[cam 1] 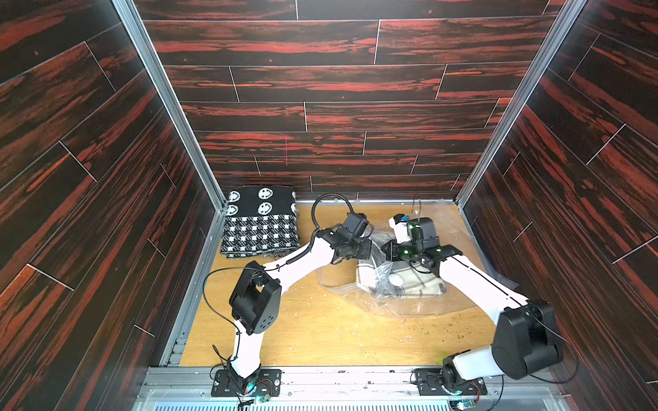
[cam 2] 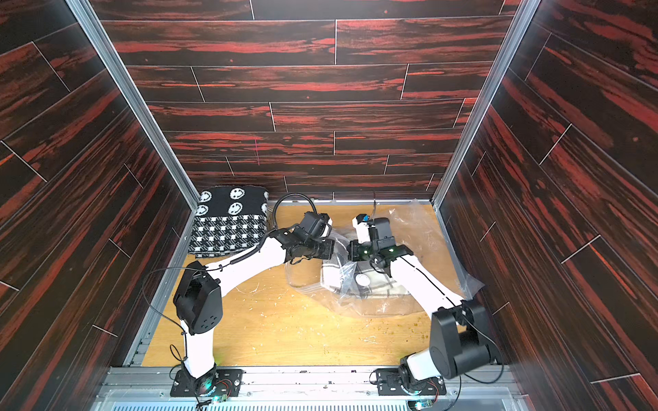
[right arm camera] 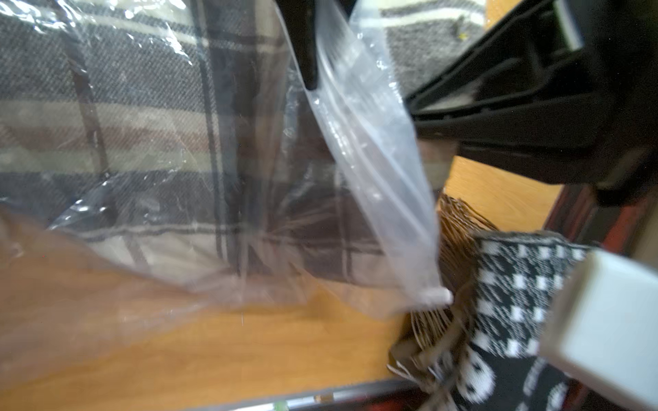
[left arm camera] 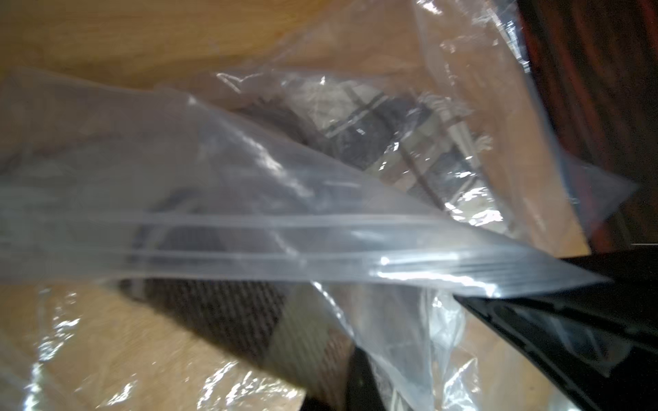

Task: Take the scarf out of the vacuum bag
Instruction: Take out the scarf from the vacuum bag.

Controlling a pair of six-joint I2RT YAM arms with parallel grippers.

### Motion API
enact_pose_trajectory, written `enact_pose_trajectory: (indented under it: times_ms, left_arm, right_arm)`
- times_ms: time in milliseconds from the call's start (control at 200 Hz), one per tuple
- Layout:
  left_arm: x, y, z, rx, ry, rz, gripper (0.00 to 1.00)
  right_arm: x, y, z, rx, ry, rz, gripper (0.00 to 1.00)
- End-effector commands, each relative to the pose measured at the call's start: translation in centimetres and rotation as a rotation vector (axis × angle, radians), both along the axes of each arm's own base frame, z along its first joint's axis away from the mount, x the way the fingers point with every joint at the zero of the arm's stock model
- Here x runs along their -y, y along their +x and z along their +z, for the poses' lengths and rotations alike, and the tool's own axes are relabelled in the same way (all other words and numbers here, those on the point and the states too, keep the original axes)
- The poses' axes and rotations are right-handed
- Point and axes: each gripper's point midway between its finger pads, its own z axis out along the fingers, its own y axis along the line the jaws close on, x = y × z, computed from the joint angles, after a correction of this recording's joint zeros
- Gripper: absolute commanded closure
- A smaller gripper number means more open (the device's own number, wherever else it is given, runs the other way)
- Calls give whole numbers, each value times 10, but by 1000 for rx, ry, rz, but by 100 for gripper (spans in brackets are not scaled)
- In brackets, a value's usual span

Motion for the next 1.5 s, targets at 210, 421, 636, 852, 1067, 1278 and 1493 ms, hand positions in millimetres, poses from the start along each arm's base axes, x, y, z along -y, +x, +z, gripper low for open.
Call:
enact_pose_trajectory:
  times_ms: [210,421,636,852,1067,1278,1493]
  left_arm:
    - [-33,-2,17,33,196,13,100]
    - [-58,-14,9,6,338,-14,100]
    - [-79,-20,13,24,453,-55,100]
    - [-117,-18,36,108,631,-48,100]
    - [-155,-22,58,190,843,-106,100]
    - [-185,-24,84,409,928,-105,100]
    - [-198,-29,132,660,801,-25,100]
  right_arm:
    - [16,7,-34,-20,-157,-103,100]
    - [23,10,-41,7,-243,-140,100]
    - [25,12,-46,29,-332,-164,100]
    - [33,13,-49,37,-400,-191,100]
    - [39,13,-50,41,-433,-214,100]
    - [37,14,-52,37,-427,-214,100]
    - [34,14,-54,33,-422,-207,100]
